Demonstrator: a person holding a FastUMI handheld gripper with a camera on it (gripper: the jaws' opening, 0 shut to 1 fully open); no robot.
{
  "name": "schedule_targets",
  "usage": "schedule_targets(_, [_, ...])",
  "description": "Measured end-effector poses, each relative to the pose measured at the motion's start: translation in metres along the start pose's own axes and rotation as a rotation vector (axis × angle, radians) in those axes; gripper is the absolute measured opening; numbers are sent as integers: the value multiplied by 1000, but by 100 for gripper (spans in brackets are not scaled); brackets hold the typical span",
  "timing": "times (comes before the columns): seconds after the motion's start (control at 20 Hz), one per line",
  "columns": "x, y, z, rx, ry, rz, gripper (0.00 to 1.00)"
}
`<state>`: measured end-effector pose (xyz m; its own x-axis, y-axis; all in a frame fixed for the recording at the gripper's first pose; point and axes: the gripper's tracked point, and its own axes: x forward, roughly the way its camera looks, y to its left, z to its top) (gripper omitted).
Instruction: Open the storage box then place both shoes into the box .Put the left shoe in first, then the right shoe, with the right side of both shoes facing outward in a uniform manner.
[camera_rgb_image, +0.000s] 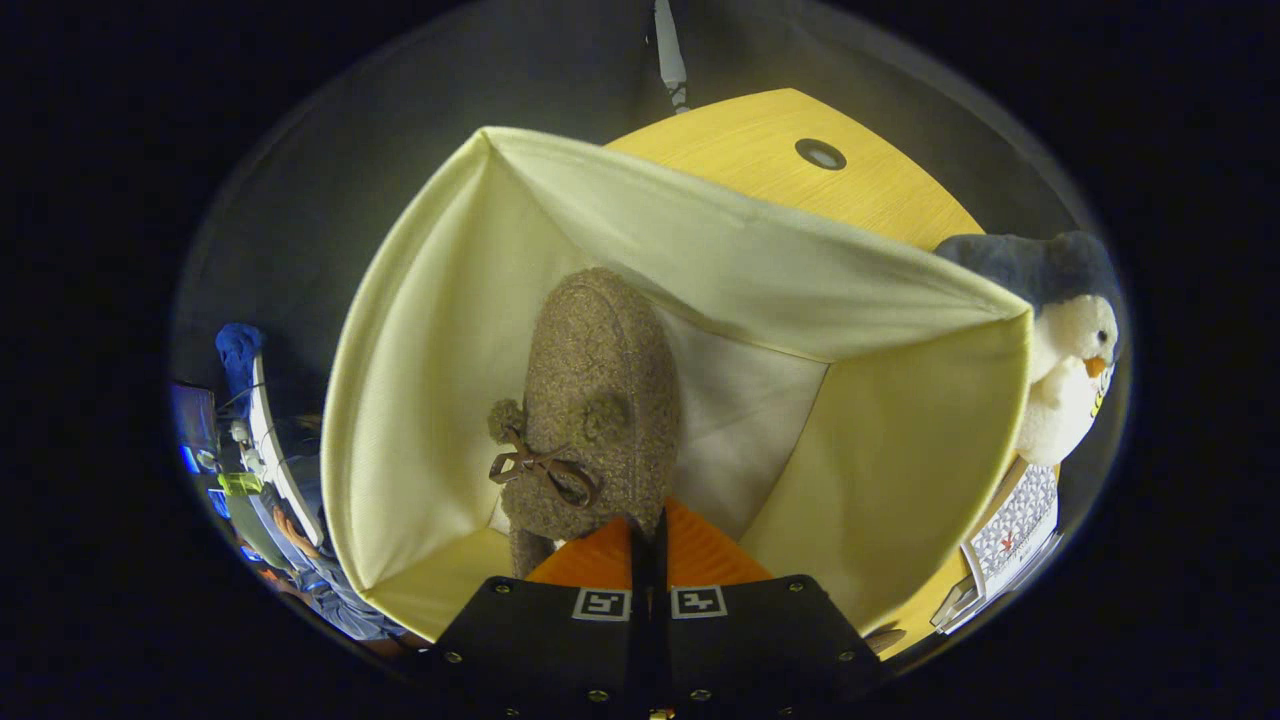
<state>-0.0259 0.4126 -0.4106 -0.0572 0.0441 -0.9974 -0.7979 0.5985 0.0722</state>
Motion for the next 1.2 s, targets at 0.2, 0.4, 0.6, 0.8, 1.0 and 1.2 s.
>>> schedule_targets(0.2, [6,1,-1,46,1,2,10])
schedule_targets(0.4, [-13,1,5,57,-73,0,33])
schedule_targets(0.6, [-64,4,5,95,-175,34,56])
schedule_targets(0.8, [-129,-2,-10,127,-298,52,72])
schedule_targets(1.0, [-183,-30,-35,209,-416,13,79])
schedule_targets(1.2, [-214,-78,-70,306,-519,-73,81])
